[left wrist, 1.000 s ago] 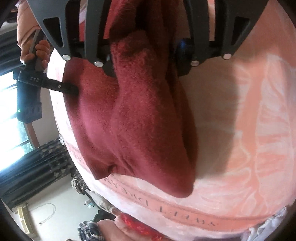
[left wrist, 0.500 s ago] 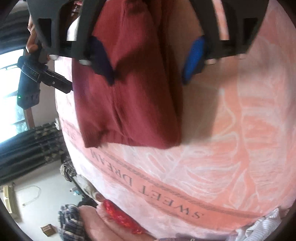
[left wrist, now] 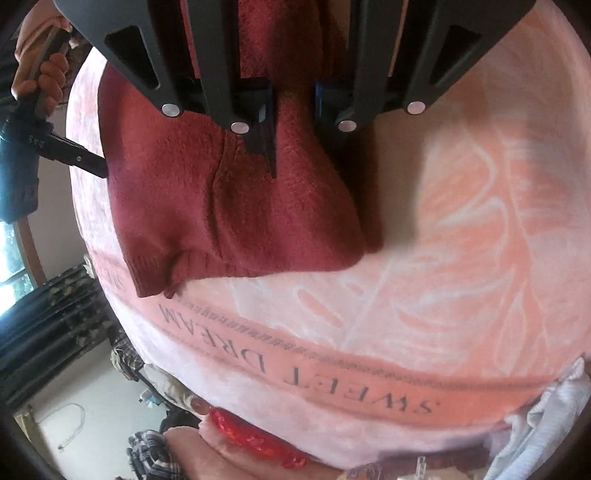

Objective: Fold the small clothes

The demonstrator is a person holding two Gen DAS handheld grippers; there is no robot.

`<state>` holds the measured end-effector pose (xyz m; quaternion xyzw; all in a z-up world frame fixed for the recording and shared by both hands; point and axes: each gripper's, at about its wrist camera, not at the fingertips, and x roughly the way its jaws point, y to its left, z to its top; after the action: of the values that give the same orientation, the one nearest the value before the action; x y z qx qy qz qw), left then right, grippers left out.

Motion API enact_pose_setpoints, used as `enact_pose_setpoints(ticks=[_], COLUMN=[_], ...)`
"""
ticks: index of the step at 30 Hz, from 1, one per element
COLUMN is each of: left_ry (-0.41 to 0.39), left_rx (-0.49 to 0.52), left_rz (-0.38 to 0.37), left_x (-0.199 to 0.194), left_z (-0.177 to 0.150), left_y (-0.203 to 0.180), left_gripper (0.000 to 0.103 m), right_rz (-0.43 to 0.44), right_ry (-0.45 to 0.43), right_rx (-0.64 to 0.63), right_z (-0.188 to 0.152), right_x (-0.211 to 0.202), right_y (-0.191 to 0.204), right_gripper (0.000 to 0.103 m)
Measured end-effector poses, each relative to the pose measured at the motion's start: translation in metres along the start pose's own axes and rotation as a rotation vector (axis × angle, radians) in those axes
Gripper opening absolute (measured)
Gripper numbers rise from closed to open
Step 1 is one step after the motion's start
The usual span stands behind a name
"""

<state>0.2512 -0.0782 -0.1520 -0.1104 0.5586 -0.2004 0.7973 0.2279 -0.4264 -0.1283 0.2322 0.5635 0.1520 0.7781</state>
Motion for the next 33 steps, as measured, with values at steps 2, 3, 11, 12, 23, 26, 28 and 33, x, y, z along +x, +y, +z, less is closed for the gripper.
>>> enact_pose_setpoints(ticks=[2, 3, 11, 12, 23, 26, 28, 33], left_ry=[0.007, 0.005, -0.023, -0.021, -0.06, -0.079, -0.093, -0.089], left_rx=[-0.018, -0.033, 0.037, 0.036, 0.106, 0.1, 0.096, 0.122], left_rz=[-0.005, -0.001, 0.098, 0.105, 0.218, 0.222, 0.236, 0.334], left_x=[-0.007, -0.014, -0.064, -0.067, -0.051, -0.054, -0.065, -0.092], left_z=[-0.001, -0.003, -0.075, -0.084, -0.147, -0.149, -0.153, -0.171], left_y=[-0.001, -0.001, -0.016, -0.017, -0.017, -0.018, -0.021, -0.036], left_gripper=[0.026, 0.033, 0.07, 0.07, 0.057, 0.058, 0.062, 0.079], right_rz=[-0.007, -0.001, -0.015, -0.015, -0.086, -0.083, -0.135, -0.187], right_ry=[0.005, 0.006, 0.041, 0.05, 0.079, 0.055, 0.025, -0.028], right_rx=[-0.003, -0.006, -0.074, -0.078, -0.037, -0.023, -0.05, -0.101], right_z=[-0.003, -0.006, -0.083, -0.092, -0.154, -0.156, -0.16, -0.175], right_x=[-0.008, -0.012, -0.038, -0.038, -0.008, -0.018, -0.035, -0.074], right_y=[0.004, 0.005, 0.012, 0.012, -0.002, 0.0, 0.008, 0.032], right_gripper=[0.011, 0.015, 0.05, 0.05, 0.035, 0.039, 0.046, 0.077])
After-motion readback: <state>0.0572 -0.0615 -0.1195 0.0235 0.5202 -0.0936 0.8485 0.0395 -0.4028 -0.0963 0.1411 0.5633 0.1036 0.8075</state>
